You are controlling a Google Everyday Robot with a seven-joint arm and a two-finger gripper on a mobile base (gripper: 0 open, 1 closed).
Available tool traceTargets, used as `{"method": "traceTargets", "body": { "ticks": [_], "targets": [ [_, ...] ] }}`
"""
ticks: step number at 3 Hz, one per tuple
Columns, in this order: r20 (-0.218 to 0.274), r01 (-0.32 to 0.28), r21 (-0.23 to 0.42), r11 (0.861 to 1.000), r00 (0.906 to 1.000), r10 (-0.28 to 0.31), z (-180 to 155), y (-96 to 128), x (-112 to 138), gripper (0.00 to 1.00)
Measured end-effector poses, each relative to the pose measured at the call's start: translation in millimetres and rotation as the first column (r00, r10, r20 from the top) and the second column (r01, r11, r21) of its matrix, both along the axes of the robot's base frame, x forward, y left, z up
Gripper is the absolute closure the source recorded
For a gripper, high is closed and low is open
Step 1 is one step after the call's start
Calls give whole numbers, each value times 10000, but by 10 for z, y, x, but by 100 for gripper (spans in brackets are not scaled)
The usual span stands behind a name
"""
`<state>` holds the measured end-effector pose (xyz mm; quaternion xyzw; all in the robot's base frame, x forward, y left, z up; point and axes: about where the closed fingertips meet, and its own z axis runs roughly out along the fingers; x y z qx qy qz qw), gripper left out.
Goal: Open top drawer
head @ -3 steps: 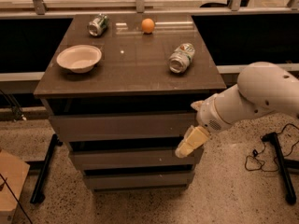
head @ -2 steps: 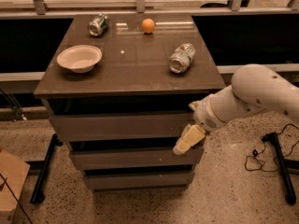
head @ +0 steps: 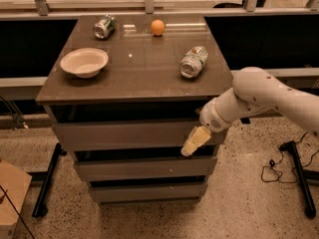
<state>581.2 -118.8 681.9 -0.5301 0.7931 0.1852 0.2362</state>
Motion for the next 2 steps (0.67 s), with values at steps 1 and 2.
{"method": "traceTargets", "body": {
  "ticks": [1, 2],
  "targets": [
    [-303, -152, 131, 9998, 9994, 156, -177, 82, 156, 0],
    [-315, -158, 131, 9998, 9994, 162, -182, 82, 96, 18]
  ]
}}
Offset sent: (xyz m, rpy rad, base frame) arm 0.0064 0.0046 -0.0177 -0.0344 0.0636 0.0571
